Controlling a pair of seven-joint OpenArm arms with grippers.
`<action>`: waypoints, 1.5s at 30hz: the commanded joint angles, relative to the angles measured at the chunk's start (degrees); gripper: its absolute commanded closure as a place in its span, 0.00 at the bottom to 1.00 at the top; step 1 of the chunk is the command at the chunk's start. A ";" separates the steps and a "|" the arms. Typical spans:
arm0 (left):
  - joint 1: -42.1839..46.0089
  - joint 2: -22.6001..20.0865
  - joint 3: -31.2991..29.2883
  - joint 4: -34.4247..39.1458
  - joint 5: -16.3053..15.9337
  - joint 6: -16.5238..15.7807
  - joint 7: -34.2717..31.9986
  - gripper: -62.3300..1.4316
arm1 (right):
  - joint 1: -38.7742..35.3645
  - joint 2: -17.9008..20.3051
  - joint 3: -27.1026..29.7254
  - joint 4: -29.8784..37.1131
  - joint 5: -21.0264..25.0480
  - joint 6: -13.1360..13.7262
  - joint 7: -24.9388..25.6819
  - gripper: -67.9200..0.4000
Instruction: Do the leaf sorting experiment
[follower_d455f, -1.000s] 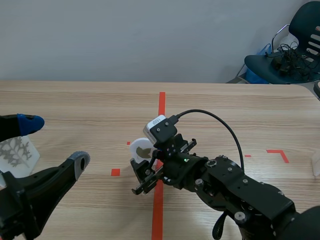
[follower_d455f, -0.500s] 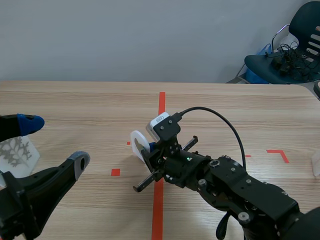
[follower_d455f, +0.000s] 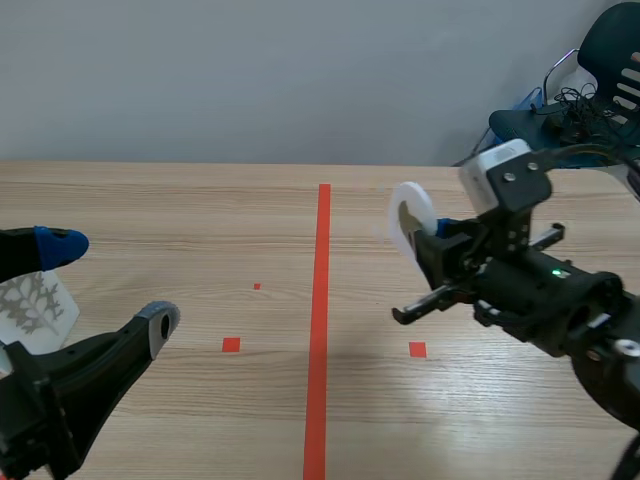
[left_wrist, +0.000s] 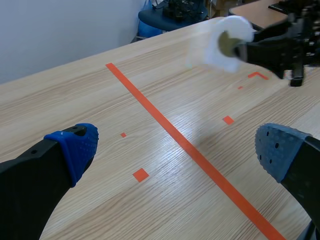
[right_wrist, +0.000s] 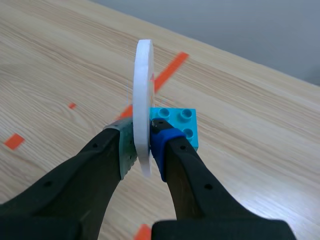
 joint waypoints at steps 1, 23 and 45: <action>-0.20 0.26 -0.48 0.33 -0.33 -0.15 -0.81 0.00 | -3.23 0.87 3.43 1.53 2.12 -0.02 0.85 0.94; -0.20 0.26 -0.48 0.33 -0.33 -0.15 -0.81 0.00 | 0.13 0.66 22.53 -22.23 8.33 -0.87 7.63 0.94; -0.20 0.26 -0.48 0.33 -0.33 -0.15 -0.81 0.00 | 3.34 2.80 24.83 -23.54 6.62 5.40 9.64 0.49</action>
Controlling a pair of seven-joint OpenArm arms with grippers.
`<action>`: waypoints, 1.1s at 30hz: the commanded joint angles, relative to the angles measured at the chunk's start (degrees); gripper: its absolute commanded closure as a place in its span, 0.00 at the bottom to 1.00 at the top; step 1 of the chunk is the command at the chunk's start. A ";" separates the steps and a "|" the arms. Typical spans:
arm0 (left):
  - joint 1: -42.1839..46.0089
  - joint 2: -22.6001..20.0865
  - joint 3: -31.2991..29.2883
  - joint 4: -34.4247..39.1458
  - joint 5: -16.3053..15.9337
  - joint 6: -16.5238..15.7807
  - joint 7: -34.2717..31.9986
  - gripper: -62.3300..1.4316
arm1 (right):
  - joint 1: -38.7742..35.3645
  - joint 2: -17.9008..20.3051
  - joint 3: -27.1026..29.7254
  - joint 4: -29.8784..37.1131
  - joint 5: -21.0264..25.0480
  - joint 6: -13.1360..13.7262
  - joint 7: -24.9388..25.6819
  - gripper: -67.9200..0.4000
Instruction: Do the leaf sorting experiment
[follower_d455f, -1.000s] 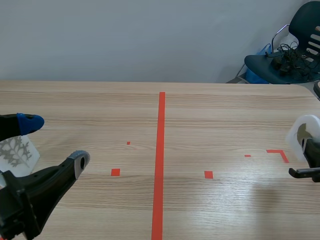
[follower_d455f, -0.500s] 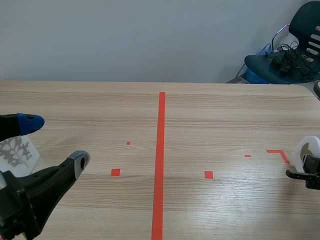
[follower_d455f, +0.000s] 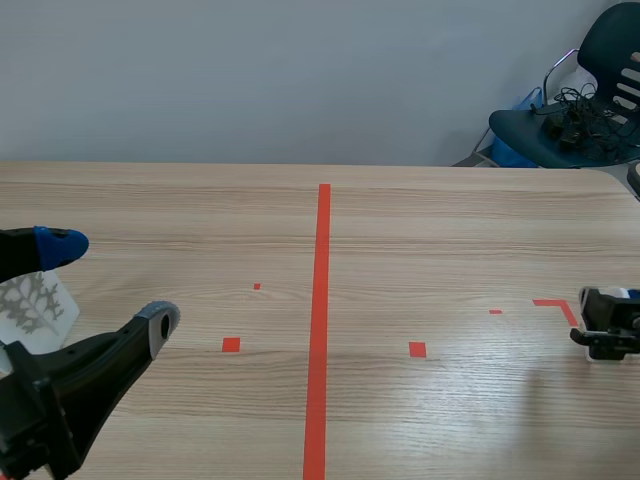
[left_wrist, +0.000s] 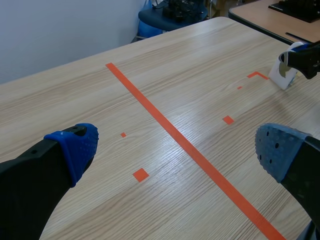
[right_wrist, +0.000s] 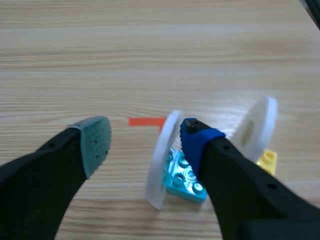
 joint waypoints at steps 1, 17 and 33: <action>-0.17 0.26 -0.48 0.33 -0.35 -0.17 -0.81 0.00 | -0.28 2.23 1.88 6.03 0.57 1.09 0.79 0.45; -0.17 0.26 -0.48 0.33 -0.35 -0.26 -0.85 0.00 | -23.26 11.30 3.23 52.85 9.14 1.88 -17.88 0.00; -0.17 0.26 -0.48 0.33 -0.37 -0.28 -0.81 0.00 | -33.83 11.21 3.23 55.25 13.14 1.88 -17.64 0.00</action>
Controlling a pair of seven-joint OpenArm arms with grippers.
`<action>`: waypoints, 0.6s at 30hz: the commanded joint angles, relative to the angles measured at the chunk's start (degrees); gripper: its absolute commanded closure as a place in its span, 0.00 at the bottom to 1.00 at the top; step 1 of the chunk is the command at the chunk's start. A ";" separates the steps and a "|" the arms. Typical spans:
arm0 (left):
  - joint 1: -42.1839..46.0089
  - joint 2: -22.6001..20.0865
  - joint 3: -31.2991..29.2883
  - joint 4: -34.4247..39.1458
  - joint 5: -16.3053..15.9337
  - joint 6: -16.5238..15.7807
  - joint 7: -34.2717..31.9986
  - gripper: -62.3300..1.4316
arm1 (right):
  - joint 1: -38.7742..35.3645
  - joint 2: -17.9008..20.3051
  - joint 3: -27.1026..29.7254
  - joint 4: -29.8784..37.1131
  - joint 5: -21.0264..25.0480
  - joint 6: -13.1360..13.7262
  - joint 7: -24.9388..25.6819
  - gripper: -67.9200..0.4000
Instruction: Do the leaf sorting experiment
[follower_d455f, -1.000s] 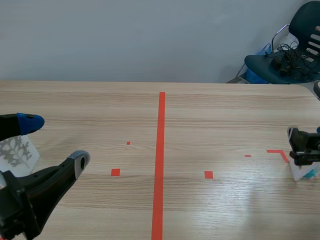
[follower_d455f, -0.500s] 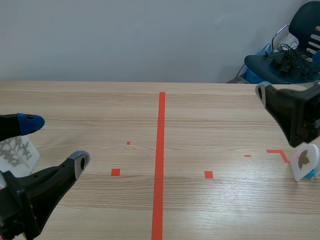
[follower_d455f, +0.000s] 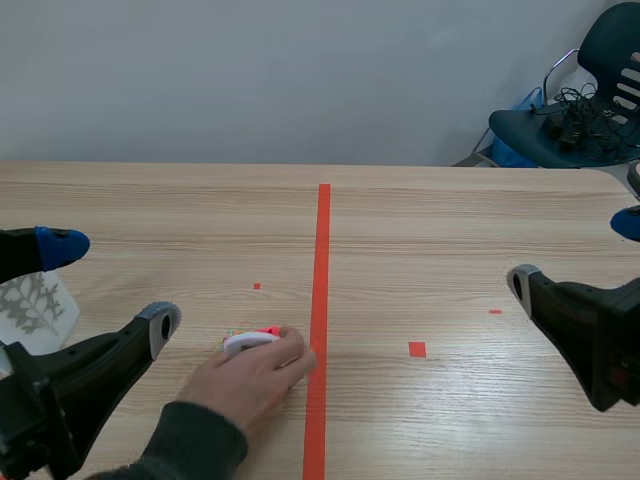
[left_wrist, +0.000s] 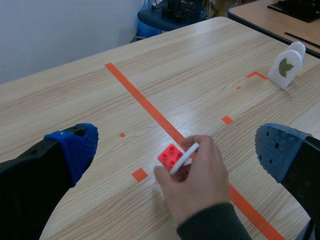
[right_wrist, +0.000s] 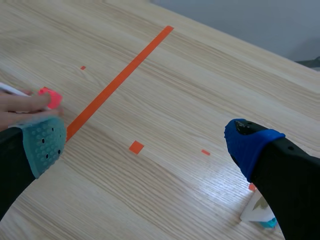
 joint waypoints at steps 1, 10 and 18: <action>-0.20 0.28 -0.48 0.33 -0.37 -0.15 -0.81 0.00 | 0.79 -0.02 0.00 -0.13 0.61 -0.22 0.92 0.00; -0.20 0.28 -0.35 0.33 -0.37 -0.22 0.11 0.00 | 0.79 -0.02 0.00 -0.13 0.61 -0.22 0.92 0.00; -0.81 0.28 1.66 0.22 0.42 -0.76 2.47 0.00 | 0.79 -0.02 0.00 -0.13 0.61 -0.22 0.90 0.00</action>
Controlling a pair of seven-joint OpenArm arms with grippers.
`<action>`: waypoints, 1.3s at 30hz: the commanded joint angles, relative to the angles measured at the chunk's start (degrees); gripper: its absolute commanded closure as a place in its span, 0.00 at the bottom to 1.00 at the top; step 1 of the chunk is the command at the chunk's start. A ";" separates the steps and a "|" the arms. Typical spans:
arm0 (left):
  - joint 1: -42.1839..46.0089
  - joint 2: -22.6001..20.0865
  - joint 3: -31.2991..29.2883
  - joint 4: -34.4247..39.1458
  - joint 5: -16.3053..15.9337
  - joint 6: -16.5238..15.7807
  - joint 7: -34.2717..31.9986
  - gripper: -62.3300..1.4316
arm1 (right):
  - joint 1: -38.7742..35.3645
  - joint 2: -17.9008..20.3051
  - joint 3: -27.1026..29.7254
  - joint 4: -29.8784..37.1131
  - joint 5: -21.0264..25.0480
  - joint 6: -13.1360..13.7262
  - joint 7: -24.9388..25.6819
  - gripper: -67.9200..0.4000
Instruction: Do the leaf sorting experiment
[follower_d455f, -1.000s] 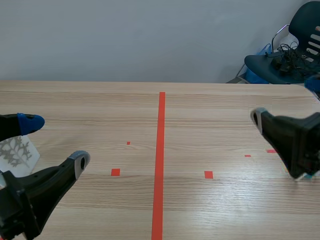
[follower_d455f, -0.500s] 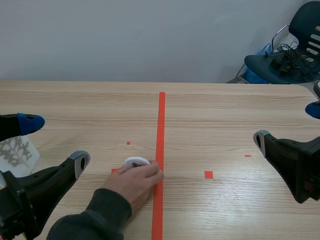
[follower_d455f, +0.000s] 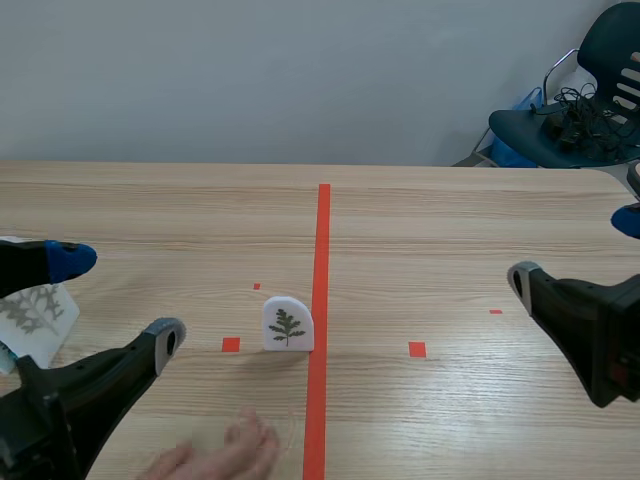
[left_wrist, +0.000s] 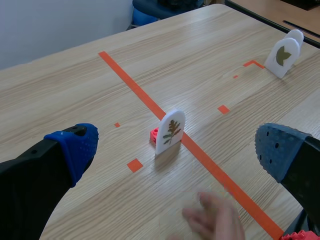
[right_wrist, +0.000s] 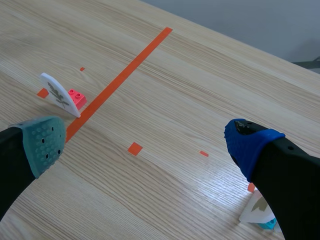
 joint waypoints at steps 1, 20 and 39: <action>-1.57 0.31 1.51 -0.20 1.46 -0.09 0.85 0.00 | 0.66 0.00 0.00 -0.09 0.63 -0.22 0.87 0.00; -37.88 10.34 25.55 -47.39 14.21 -0.07 -12.31 0.00 | 0.96 -0.02 0.00 -0.09 0.17 -0.44 0.87 0.00; -49.33 16.17 34.45 -59.87 20.22 2.49 -17.16 0.53 | 0.96 -0.04 0.00 -0.09 0.20 -0.42 0.83 0.00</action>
